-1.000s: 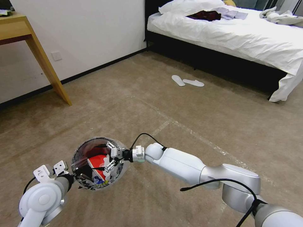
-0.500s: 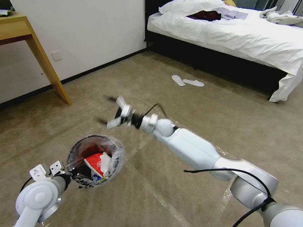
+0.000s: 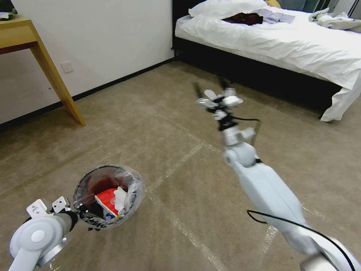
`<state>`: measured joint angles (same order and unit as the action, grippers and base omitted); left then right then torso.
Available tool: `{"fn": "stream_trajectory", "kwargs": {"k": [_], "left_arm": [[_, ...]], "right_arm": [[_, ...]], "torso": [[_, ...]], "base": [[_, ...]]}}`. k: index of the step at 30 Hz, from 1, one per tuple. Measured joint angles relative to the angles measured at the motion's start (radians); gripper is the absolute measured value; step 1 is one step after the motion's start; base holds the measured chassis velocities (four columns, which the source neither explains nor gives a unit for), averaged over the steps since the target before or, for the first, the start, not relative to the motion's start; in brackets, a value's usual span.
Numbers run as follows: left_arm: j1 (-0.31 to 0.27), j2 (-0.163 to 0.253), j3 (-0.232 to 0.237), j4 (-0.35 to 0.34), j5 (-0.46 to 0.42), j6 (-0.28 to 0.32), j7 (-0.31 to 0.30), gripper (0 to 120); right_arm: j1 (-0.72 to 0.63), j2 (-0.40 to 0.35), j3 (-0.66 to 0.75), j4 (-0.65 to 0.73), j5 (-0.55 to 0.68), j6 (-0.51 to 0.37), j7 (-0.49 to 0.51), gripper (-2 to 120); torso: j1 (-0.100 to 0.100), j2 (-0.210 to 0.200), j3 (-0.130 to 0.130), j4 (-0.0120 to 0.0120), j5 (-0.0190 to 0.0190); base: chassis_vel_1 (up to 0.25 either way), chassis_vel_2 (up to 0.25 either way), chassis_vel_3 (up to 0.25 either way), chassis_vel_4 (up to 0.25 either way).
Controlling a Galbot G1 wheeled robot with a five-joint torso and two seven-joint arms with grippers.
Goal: Pick up the trash bin and place the garbage on the floor into it.
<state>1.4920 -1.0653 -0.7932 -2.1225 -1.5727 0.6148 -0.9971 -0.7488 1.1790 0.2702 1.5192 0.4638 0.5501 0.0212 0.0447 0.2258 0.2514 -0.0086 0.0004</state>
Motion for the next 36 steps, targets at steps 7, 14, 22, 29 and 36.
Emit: {"fn": "stream_trajectory", "kwargs": {"k": [7, 14, 22, 29, 36], "left_arm": [[0.022, -0.006, -0.029, -0.033, -0.033, 0.009, -0.042, 0], [0.054, -0.023, -0.071, -0.082, -0.071, 0.019, -0.078, 0], [0.087, -0.035, -0.112, -0.116, -0.081, 0.025, -0.087, 0], [0.108, -0.04, -0.128, -0.122, -0.081, 0.028, -0.088, 0], [0.14, -0.039, -0.17, -0.137, -0.088, 0.033, -0.091, 0]], "right_arm": [[-0.307, 0.021, 0.26, 0.084, -0.111, 0.023, 0.042, 100], [-0.48, 0.09, 0.397, 0.13, -0.2, 0.053, 0.054, 100], [-0.562, 0.137, 0.418, 0.15, -0.291, 0.125, 0.099, 100], [-0.611, 0.155, 0.405, 0.157, -0.336, 0.163, 0.105, 100], [-0.642, 0.173, 0.391, 0.151, -0.352, 0.2, 0.083, 100]], "torso": [[0.0, 0.0, 0.0, -0.0004, 0.0001], [0.0, 0.0, 0.0, -0.0003, -0.0001], [0.0, 0.0, 0.0, 0.0, -0.0002], [0.0, 0.0, 0.0, -0.0003, -0.0003], [0.0, 0.0, 0.0, -0.0003, -0.0003]], "base": [[0.0, 0.0, 0.0, 0.0], [0.0, 0.0, 0.0, 0.0], [0.0, 0.0, 0.0, 0.0], [0.0, 0.0, 0.0, 0.0], [0.0, 0.0, 0.0, 0.0]]}}
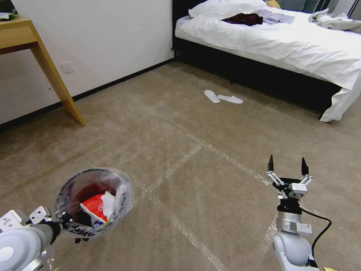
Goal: Pick up the trash bin and place the garbage on the floor into it.
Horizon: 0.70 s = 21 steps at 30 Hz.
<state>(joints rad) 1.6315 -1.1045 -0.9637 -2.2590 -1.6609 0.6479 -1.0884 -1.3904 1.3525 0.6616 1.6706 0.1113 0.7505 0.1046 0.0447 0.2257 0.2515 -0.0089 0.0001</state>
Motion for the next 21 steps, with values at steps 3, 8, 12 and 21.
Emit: {"fn": "stream_trajectory", "kwargs": {"k": [3, 8, 12, 21], "left_arm": [[0.015, -0.002, -0.01, 0.0, 0.001, 0.004, 0.0, 0], [0.027, -0.007, -0.03, 0.0, 0.003, 0.01, 0.007, 0], [0.036, -0.007, -0.044, 0.0, 0.005, 0.014, 0.016, 0], [0.038, -0.01, -0.05, 0.012, 0.015, 0.018, 0.027, 0]], "right_arm": [[0.0, 0.001, -0.001, -0.007, 0.0, 0.01, -0.002, 100], [0.003, 0.003, 0.0, -0.025, -0.005, 0.027, -0.004, 100], [0.009, 0.006, 0.001, -0.043, -0.012, 0.042, -0.004, 100], [0.018, 0.01, 0.0, -0.065, -0.016, 0.053, -0.003, 100]], "torso": [[0.0, 0.0, 0.0, 0.0001, 0.0], [0.0, 0.0, 0.0, 0.0, 0.0], [0.0, 0.0, 0.0, 0.0, 0.0002], [0.0, 0.0, 0.0, 0.0, 0.0002]], "base": [[0.0, 0.0, 0.0, 0.0], [0.0, 0.0, 0.0, 0.0], [0.0, 0.0, 0.0, 0.0], [-0.082, 0.085, 0.094, -0.086]]}}
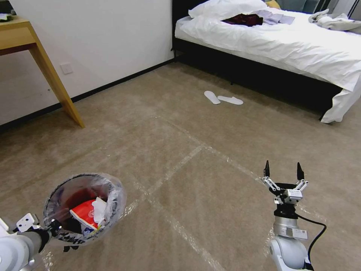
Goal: Pick up the trash bin and place the garbage on the floor into it.
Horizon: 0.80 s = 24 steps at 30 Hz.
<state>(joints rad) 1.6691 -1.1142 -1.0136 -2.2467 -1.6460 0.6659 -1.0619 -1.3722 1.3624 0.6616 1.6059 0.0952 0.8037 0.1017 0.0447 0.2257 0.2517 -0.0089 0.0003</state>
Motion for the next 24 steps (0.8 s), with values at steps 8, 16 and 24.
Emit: {"fn": "stream_trajectory", "kwargs": {"k": [8, 16, 24], "left_arm": [[-0.007, -0.005, 0.007, 0.003, 0.007, -0.003, 0.005, 0], [-0.01, -0.009, 0.017, 0.005, 0.017, -0.009, 0.012, 0], [-0.01, -0.013, 0.019, 0.004, 0.019, -0.012, 0.013, 0]], "right_arm": [[0.003, 0.004, -0.002, -0.016, -0.006, 0.005, 0.0, 100], [0.007, 0.006, -0.004, -0.025, -0.015, 0.005, 0.004, 100], [0.011, 0.009, -0.01, -0.028, -0.027, 0.005, 0.014, 100]], "torso": [[0.0, 0.0, 0.0, -0.0002, 0.0], [0.0, 0.0, 0.0, -0.0001, -0.0001], [0.0, 0.0, 0.0, 0.0001, 0.0001]], "base": [[-0.151, 0.154, 0.152, -0.157], [-0.155, 0.169, 0.171, -0.169], [-0.174, 0.177, 0.191, -0.175]]}}
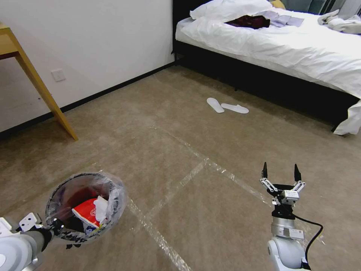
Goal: Pick up the trash bin and place the garbage on the floor into it.
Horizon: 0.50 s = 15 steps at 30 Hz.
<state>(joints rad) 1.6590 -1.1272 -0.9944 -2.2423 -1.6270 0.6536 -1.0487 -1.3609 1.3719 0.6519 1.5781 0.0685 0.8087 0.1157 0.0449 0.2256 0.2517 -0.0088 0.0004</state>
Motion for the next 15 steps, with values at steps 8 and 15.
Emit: {"fn": "stream_trajectory", "kwargs": {"k": [8, 15], "left_arm": [[0.004, -0.001, 0.0, -0.006, -0.004, -0.01, -0.011, 0], [0.011, -0.01, 0.007, -0.005, 0.004, -0.006, -0.012, 0]], "right_arm": [[0.005, 0.001, -0.002, 0.0, -0.01, 0.0, 0.009, 100], [0.005, 0.002, -0.002, -0.001, -0.018, 0.0, 0.019, 100]], "torso": [[0.0, 0.0, 0.0, -0.0001, -0.0007], [0.0, 0.0, 0.0, -0.0003, -0.0005]], "base": [[-0.179, 0.169, 0.19, -0.174], [-0.192, 0.176, 0.193, -0.178]]}}
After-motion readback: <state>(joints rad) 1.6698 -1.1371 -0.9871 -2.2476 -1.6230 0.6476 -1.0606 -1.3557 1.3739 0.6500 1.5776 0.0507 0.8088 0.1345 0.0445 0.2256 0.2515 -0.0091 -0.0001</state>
